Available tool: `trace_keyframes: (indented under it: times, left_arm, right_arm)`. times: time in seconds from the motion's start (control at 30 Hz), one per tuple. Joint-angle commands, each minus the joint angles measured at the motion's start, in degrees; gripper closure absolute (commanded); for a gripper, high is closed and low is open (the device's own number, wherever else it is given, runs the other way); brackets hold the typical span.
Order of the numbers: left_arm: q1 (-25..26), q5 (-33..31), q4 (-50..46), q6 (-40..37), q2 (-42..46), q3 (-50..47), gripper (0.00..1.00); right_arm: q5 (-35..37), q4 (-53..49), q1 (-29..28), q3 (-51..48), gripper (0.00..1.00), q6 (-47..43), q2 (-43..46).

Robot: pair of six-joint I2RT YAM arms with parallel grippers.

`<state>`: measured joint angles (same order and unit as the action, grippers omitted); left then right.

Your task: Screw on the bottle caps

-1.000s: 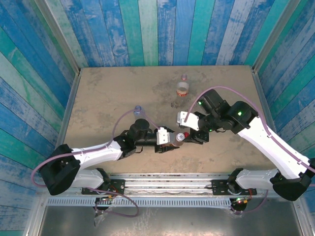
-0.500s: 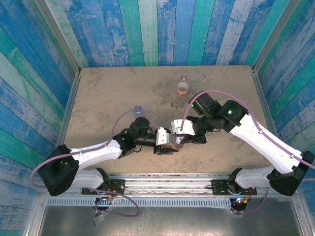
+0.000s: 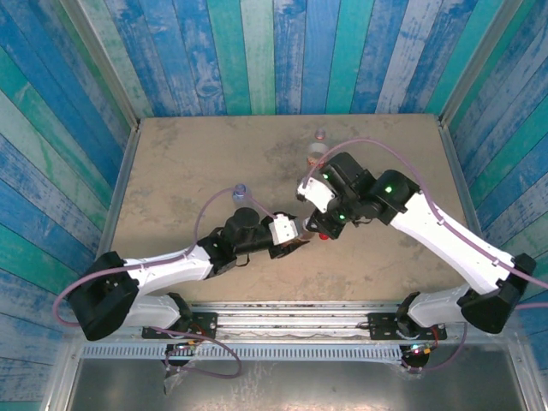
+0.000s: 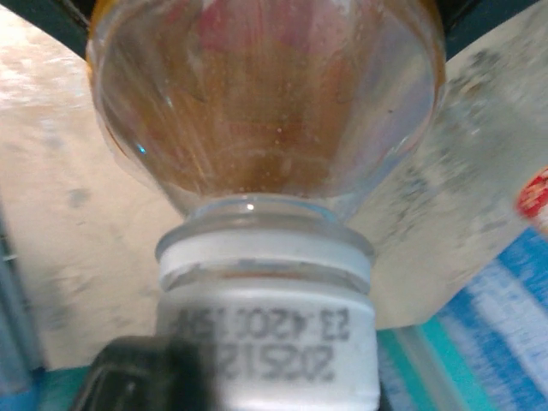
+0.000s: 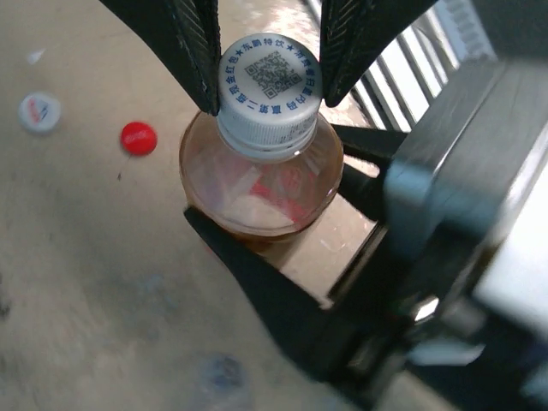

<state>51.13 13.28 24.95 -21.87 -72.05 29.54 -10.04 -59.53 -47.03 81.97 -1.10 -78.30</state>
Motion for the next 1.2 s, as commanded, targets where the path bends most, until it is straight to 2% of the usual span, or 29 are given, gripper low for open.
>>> trace_keyframes:
  times: [0.0,0.13,0.2,0.27,0.37,0.47,0.6,0.77,1.07,1.17]
  left_arm:
    - [1.9,-10.8,9.7,-2.0,-1.7,1.9,0.48]
    - [2.0,-10.1,9.7,-2.7,-2.8,2.2,0.48]
    - [2.0,-8.2,8.4,-3.0,-2.7,2.2,0.47]
    - [2.0,-6.0,7.6,-3.3,-2.3,1.5,0.47]
    - [2.0,-0.3,6.8,-3.2,-1.0,-0.1,0.46]
    - [1.6,6.8,3.4,-3.1,-0.2,-0.3,0.47]
    - [1.6,11.9,-2.1,-3.3,-0.2,0.9,0.48]
    - [1.5,17.0,-4.5,-3.2,2.2,1.4,0.47]
    - [1.2,18.4,-5.8,-3.3,3.3,2.0,0.47]
    - [1.1,18.4,-6.1,-3.3,3.5,1.9,0.47]
  right_arm:
    - [3.4,-2.7,0.2,-0.2,0.87,25.7,-3.3]
    - [0.9,-2.8,1.1,-0.4,0.81,26.3,-4.2]
    - [0.7,-2.5,1.3,0.1,0.73,22.6,-3.6]
    - [-0.9,-2.1,1.3,0.7,0.55,14.1,-2.3]
    - [-2.7,-2.0,1.3,-0.1,0.36,-2.9,0.7]
    - [-4.9,-2.0,1.3,-3.1,0.32,-20.7,4.9]
    - [-6.8,-2.0,-0.2,-6.9,0.29,-37.9,10.2]
    - [-11.2,-4.0,-0.4,-6.1,0.39,-46.5,10.2]
    - [-12.2,-6.0,-0.6,-3.9,0.61,-48.3,5.6]
    - [-12.3,-6.0,-0.8,-3.6,0.74,-47.8,5.0]
